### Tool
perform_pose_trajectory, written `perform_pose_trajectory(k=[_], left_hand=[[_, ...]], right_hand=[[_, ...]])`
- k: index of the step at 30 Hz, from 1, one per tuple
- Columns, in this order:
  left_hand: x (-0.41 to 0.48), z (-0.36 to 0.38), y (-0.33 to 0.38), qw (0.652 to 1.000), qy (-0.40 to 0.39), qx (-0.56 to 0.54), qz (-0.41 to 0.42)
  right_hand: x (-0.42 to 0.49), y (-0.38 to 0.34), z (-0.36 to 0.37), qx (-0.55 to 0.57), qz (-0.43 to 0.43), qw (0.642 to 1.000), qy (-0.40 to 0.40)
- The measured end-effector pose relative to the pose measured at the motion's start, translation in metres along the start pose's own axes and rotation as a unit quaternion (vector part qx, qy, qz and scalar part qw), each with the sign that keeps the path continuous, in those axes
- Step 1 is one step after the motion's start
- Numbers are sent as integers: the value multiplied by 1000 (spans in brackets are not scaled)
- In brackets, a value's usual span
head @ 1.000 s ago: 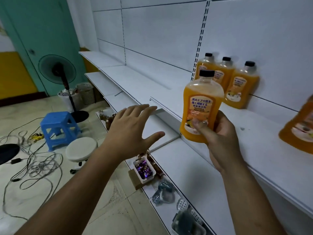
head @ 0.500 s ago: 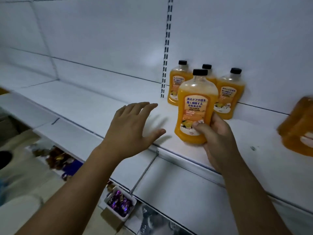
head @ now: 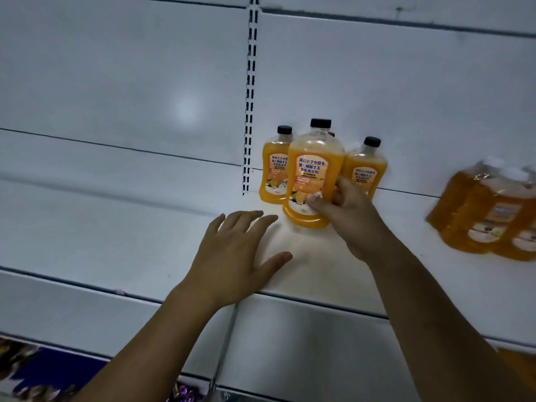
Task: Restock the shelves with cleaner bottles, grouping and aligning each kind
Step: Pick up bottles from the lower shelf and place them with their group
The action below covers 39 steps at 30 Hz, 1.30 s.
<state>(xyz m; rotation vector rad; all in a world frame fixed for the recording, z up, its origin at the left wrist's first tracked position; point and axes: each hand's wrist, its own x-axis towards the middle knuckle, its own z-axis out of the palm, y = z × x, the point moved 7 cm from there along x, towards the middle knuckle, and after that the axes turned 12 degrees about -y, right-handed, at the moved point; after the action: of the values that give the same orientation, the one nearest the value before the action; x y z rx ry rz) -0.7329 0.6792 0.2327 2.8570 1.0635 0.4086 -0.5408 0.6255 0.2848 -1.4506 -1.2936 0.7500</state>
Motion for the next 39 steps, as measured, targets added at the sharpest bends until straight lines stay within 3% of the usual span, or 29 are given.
perform_pose_trajectory(k=[13,29,39], left_hand=[[23,-1,-15,999,4,24,-33],[29,6,-22,998,29,-18,-48],[29,11,-23,999,15,-16,-49]], right_hand=[[65,20,30,-61,18,995,-83],[80,38,24,-141,7,990,-1],[77,38,23,-175,-2,985,4]])
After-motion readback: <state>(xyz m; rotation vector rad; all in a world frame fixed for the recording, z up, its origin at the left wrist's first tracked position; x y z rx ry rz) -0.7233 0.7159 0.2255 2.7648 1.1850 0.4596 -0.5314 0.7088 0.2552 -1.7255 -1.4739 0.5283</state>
